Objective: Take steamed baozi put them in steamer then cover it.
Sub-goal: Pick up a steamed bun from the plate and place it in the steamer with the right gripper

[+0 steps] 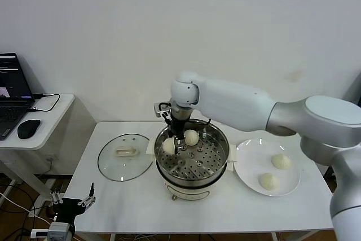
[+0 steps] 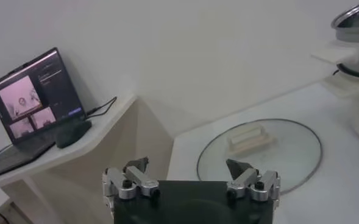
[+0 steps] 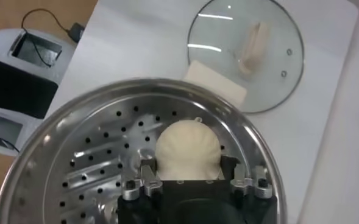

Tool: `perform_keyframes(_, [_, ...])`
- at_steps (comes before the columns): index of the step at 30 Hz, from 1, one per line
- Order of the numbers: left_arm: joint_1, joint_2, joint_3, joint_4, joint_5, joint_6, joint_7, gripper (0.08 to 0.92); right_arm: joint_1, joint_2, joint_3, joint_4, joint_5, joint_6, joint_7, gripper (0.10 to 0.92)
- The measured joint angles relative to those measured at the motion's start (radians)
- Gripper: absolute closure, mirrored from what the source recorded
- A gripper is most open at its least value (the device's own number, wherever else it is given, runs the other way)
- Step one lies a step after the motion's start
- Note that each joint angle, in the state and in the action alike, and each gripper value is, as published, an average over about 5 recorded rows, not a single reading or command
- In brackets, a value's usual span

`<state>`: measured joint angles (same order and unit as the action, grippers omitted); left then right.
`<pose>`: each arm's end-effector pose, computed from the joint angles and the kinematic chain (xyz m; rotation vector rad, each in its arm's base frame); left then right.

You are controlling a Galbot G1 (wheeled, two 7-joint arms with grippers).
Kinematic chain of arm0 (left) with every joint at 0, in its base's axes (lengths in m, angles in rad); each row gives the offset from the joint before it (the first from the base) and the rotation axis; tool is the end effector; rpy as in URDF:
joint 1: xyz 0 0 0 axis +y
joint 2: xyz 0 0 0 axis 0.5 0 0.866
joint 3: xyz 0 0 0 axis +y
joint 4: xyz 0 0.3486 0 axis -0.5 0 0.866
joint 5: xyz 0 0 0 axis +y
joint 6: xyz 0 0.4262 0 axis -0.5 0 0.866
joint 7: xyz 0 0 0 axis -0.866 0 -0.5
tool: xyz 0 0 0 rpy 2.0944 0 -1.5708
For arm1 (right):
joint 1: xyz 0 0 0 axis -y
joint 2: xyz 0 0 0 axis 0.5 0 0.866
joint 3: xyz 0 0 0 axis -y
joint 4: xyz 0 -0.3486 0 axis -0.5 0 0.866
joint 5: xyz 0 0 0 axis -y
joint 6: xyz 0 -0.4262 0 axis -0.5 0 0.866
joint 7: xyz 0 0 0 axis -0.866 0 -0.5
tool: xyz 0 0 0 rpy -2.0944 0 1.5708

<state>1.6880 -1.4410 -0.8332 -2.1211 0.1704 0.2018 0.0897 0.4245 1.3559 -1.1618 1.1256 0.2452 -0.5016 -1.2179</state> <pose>0.2114 0.1260 -0.2953 0.1924 -2.7730 -0.5928 0.5941 0.2599 -0.1033 1.5870 -1.1724 1.4260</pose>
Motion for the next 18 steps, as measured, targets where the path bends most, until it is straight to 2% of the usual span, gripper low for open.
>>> perform_keyframes(11, [-0.002, -0.007, 0.007, 0.005, 0.002, 0.0, 0.0, 0.177, -0.034, 0.008, 0.006, -0.009, -0.014, -0.011, 0.015, 0.369])
perform_keyframes(18, [-0.001, -0.01, 0.007, 0.006, 0.005, 0.0, 0.0, 0.177, -0.031, -0.011, 0.024, 0.01, -0.003, -0.018, 0.021, 0.221])
